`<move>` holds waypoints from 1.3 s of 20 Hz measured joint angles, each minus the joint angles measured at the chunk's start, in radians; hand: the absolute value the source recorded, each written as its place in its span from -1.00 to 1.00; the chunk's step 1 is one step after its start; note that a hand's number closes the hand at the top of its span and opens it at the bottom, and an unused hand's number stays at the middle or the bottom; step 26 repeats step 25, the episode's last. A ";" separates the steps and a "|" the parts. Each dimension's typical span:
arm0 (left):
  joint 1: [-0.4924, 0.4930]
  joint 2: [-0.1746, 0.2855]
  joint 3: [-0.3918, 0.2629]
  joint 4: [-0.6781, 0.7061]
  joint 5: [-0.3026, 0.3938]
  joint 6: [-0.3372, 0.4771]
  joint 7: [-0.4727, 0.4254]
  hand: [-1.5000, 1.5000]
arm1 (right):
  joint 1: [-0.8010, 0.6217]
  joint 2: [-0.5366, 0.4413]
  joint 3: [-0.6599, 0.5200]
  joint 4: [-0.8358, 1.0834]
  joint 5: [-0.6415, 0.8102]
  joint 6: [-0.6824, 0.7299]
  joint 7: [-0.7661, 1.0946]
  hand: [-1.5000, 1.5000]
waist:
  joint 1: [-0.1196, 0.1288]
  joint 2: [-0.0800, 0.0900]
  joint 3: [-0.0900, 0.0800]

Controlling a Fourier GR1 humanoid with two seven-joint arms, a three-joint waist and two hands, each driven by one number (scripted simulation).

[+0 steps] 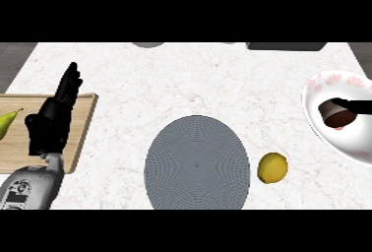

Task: Pick the cupcake from the placemat and place it in the bowl

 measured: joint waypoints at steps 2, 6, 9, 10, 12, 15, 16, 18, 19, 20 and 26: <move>0.002 0.005 0.009 -0.002 0.006 -0.010 -0.001 0.00 | 0.008 -0.030 -0.023 0.034 -0.023 0.039 -0.026 -1.00 | -0.001 0.000 0.000; 0.025 -0.004 0.010 -0.013 -0.002 -0.008 -0.007 0.00 | 0.043 -0.110 -0.062 0.072 -0.071 0.161 -0.064 -1.00 | -0.010 -0.003 0.000; 0.018 0.000 0.021 -0.010 0.001 -0.017 0.002 0.00 | 0.075 -0.163 -0.086 0.094 -0.105 0.264 -0.090 -1.00 | -0.016 -0.004 0.000; 0.019 -0.007 0.020 -0.002 -0.005 -0.011 -0.005 0.00 | 0.092 -0.179 -0.092 0.098 -0.116 0.304 -0.106 -1.00 | -0.019 -0.005 -0.001; 0.026 -0.006 0.024 -0.003 -0.004 -0.015 -0.006 0.00 | 0.128 -0.223 -0.104 0.106 -0.134 0.367 -0.119 -1.00 | -0.021 -0.006 -0.001; 0.022 0.005 0.039 -0.016 -0.001 -0.024 0.004 0.00 | 0.177 -0.259 -0.107 0.108 -0.151 0.417 -0.125 -1.00 | -0.022 -0.006 0.000; 0.010 0.003 0.043 0.000 -0.001 -0.025 0.001 0.00 | 0.194 -0.261 -0.104 0.103 -0.152 0.424 -0.131 -1.00 | -0.024 -0.007 0.000; 0.012 0.000 0.043 -0.006 -0.006 -0.021 0.010 0.00 | 0.229 -0.269 -0.098 0.091 -0.158 0.442 -0.140 -1.00 | -0.027 -0.008 0.000; 0.008 0.003 0.046 -0.002 -0.006 -0.024 0.010 0.00 | 0.243 -0.264 -0.093 0.085 -0.158 0.443 -0.148 -1.00 | -0.027 -0.008 0.000; 0.013 -0.002 0.043 -0.002 -0.011 -0.022 0.010 0.00 | 0.257 -0.259 -0.090 0.078 -0.162 0.444 -0.153 -1.00 | -0.028 -0.008 0.000; 0.023 0.001 0.049 -0.025 -0.001 -0.036 0.019 0.00 | 0.318 -0.258 -0.082 0.047 -0.185 0.449 -0.180 -1.00 | -0.028 -0.010 0.000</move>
